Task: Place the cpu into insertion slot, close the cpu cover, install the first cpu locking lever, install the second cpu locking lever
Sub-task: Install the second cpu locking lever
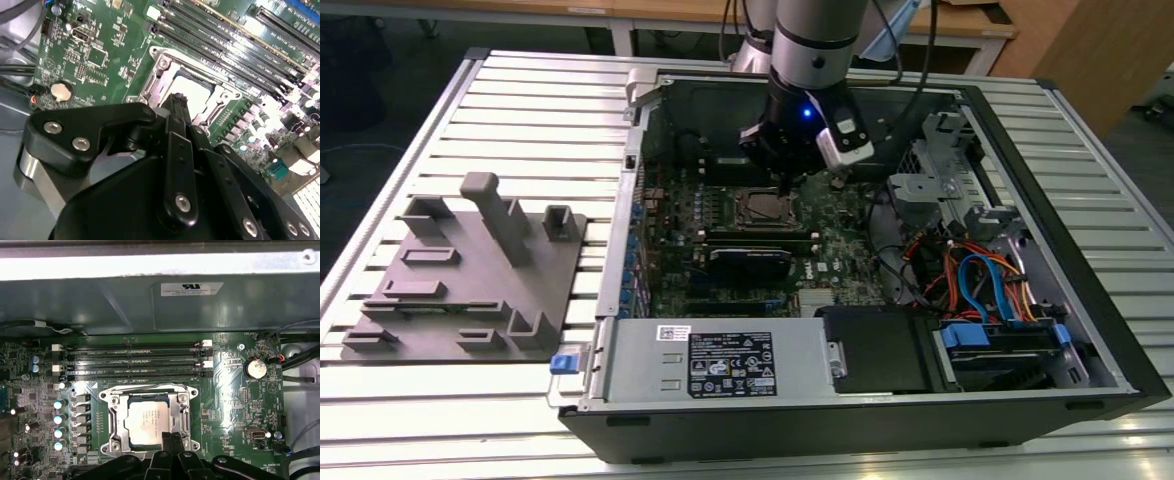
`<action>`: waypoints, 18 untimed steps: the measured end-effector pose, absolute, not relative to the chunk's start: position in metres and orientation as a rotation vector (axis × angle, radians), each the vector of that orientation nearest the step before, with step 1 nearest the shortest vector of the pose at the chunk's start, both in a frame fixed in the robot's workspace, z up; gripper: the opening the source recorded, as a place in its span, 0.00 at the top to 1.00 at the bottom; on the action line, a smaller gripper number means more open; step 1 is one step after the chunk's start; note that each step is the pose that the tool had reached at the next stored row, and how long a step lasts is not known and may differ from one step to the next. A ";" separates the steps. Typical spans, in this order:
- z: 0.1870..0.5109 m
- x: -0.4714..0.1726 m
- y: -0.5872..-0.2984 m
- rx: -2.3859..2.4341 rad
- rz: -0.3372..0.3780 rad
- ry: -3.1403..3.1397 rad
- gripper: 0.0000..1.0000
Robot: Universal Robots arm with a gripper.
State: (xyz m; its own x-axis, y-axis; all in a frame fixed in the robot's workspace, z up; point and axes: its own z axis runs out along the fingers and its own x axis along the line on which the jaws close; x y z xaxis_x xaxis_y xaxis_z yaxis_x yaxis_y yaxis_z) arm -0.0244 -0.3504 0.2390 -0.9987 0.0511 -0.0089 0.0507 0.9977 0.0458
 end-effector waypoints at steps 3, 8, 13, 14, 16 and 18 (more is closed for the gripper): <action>0.239 -0.025 -0.351 0.077 0.071 3.130 0.89; 0.238 -0.028 -0.351 0.052 0.072 3.131 0.89; 0.238 -0.028 -0.351 0.052 0.073 3.131 0.89; 0.238 -0.029 -0.351 0.052 0.073 3.131 0.89; 0.238 -0.029 -0.351 0.052 0.073 3.131 0.89; 0.238 -0.029 -0.351 0.052 0.073 3.131 0.89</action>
State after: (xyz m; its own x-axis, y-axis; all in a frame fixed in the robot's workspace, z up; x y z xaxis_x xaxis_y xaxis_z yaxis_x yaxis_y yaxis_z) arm -0.0285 -0.3512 0.2383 -0.9994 0.0335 -0.0088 0.0331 0.9984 0.0466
